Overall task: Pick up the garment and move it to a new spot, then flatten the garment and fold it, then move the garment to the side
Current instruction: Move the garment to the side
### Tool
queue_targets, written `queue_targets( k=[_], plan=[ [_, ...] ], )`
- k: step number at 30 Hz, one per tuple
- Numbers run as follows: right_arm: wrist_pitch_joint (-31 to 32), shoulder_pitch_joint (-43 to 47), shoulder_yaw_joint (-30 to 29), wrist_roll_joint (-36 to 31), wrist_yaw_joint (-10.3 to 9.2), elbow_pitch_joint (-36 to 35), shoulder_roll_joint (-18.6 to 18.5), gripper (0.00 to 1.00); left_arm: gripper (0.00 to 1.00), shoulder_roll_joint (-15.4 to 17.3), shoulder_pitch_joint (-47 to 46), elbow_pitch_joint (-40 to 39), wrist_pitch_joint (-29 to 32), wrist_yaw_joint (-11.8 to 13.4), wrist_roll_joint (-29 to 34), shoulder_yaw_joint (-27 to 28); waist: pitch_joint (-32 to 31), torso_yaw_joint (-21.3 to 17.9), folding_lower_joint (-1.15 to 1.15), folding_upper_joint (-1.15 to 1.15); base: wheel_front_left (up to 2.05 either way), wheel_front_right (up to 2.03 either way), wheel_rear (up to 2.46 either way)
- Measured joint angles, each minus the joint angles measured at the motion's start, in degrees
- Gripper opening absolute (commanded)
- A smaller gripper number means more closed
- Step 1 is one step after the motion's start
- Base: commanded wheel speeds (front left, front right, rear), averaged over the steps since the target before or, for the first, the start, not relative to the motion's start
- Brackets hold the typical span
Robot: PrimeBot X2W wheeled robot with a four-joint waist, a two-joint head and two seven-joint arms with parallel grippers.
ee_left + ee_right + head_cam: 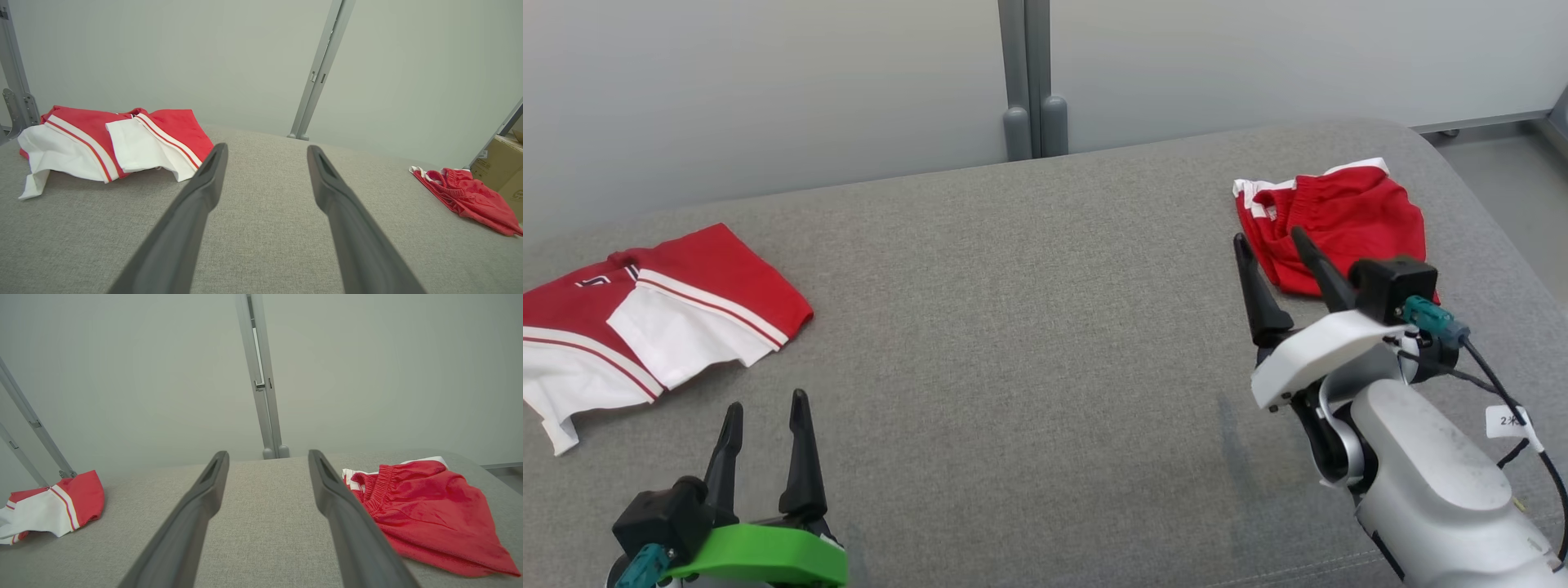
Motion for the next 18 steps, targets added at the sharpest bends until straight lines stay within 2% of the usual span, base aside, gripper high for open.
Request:
queue_targets(
  k=[11, 18],
  plan=[
    [0.0, 8.6, -0.9, -5.6, -0.01, -5.4, 2.2, 1.0, 1.0, -0.3, 3.1, 0.6, -0.5, 0.0, 2.2, 1.5, -0.7, 0.5, 0.0, 0.0, 0.0, 0.0, 0.0],
    [0.0, 12.1, -4.9, -8.7, -0.02, -7.1, 2.6, 1.0, 1.0, -0.4, 3.7, 1.9, -1.0, 0.0, 4.0, 2.2, -1.1, 1.0, 0.0, 0.0, 0.0, 0.0, 0.0]
  ],
)
